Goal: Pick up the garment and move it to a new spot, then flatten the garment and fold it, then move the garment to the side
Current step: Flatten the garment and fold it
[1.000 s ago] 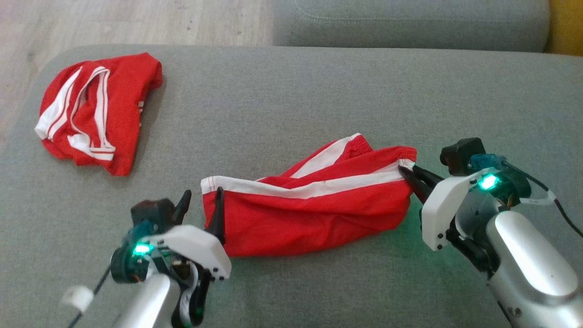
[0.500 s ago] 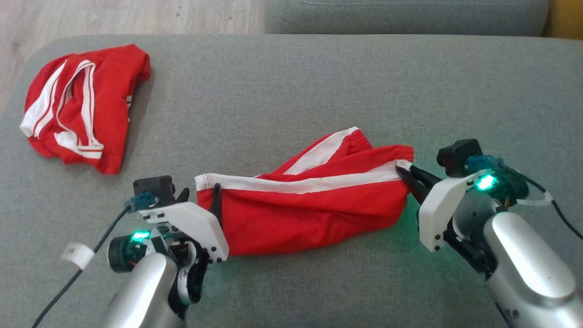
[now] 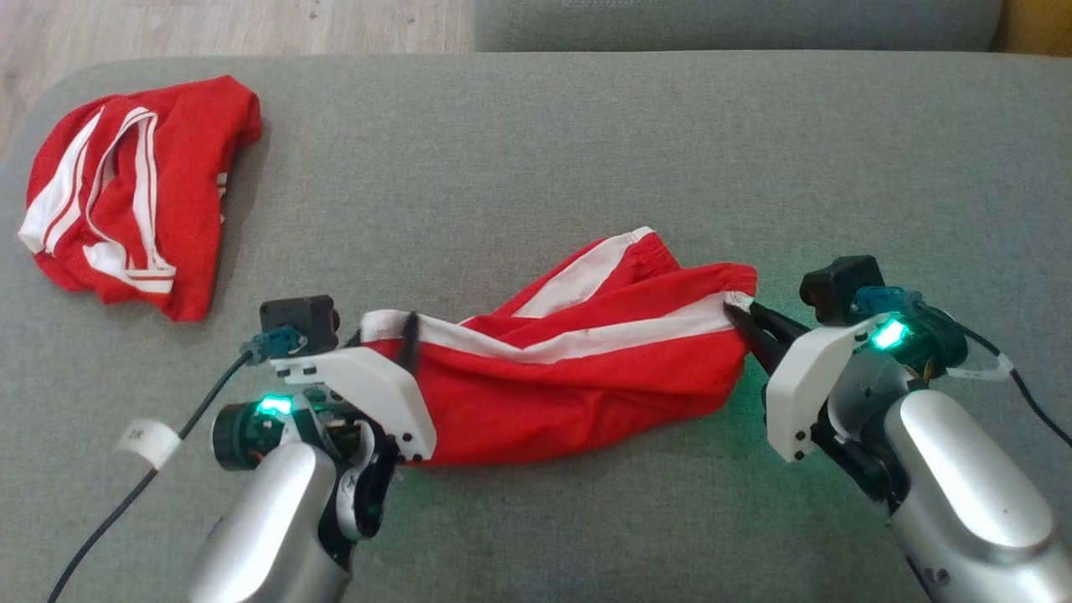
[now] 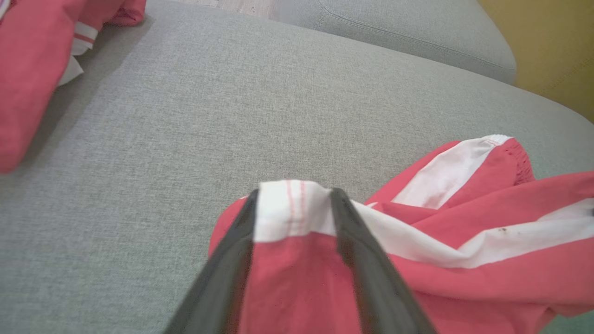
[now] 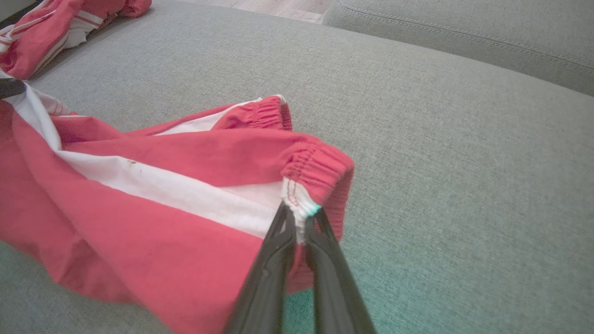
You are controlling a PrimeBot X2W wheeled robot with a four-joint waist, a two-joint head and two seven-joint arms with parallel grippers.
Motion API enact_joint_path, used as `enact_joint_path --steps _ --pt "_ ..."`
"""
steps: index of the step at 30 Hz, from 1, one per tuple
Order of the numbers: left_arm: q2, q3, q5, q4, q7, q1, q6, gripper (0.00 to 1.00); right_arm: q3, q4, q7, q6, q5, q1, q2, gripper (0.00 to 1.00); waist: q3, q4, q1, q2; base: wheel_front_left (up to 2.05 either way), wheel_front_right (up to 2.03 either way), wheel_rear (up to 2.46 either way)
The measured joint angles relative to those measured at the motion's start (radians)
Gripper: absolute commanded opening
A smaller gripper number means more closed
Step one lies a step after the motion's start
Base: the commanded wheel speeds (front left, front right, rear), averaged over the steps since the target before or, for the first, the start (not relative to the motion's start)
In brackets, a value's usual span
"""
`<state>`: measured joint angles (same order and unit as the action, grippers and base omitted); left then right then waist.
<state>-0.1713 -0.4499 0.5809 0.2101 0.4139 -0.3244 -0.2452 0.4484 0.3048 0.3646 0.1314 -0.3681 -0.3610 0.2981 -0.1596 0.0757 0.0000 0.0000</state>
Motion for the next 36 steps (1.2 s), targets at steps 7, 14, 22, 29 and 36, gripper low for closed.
enact_joint_path --steps 7,14,22,29,36 --pt "-0.007 -0.001 -0.01 -0.019 -0.004 0.0 -0.001 0.0 0.0 0.003 -0.01 0.0 0.0 0.0 -0.002 0.0 -0.002 -0.007 0.0 0.0 0.0 0.0 0.0" --pt "-0.011 0.0 -0.018 -0.09 -0.083 0.001 0.009 0.0 -0.039 -0.004 -0.045 0.0 0.011 0.0 -0.002 0.0 0.007 -0.008 0.0 0.0 0.0 0.0 0.0" --pt "-0.044 -0.003 -0.067 -0.292 -0.196 0.03 0.032 0.0 -0.186 -0.168 -0.107 0.0 0.031 0.028 -0.011 0.0 0.06 -0.015 0.0 0.0 0.0 0.0 0.0" --pt "-0.122 0.02 -0.135 -0.534 -0.211 0.09 -0.003 0.0 -0.311 -0.473 -0.072 0.0 0.051 0.159 -0.036 0.0 0.135 -0.033 -0.0002 0.0 0.0 0.0 0.0" --pt "-0.172 0.059 -0.16 -0.706 -0.153 0.083 -0.027 0.0 -0.397 -0.718 -0.002 0.0 0.104 0.194 -0.065 0.0 0.177 -0.066 -0.0003 0.0 0.0 0.0 0.0"
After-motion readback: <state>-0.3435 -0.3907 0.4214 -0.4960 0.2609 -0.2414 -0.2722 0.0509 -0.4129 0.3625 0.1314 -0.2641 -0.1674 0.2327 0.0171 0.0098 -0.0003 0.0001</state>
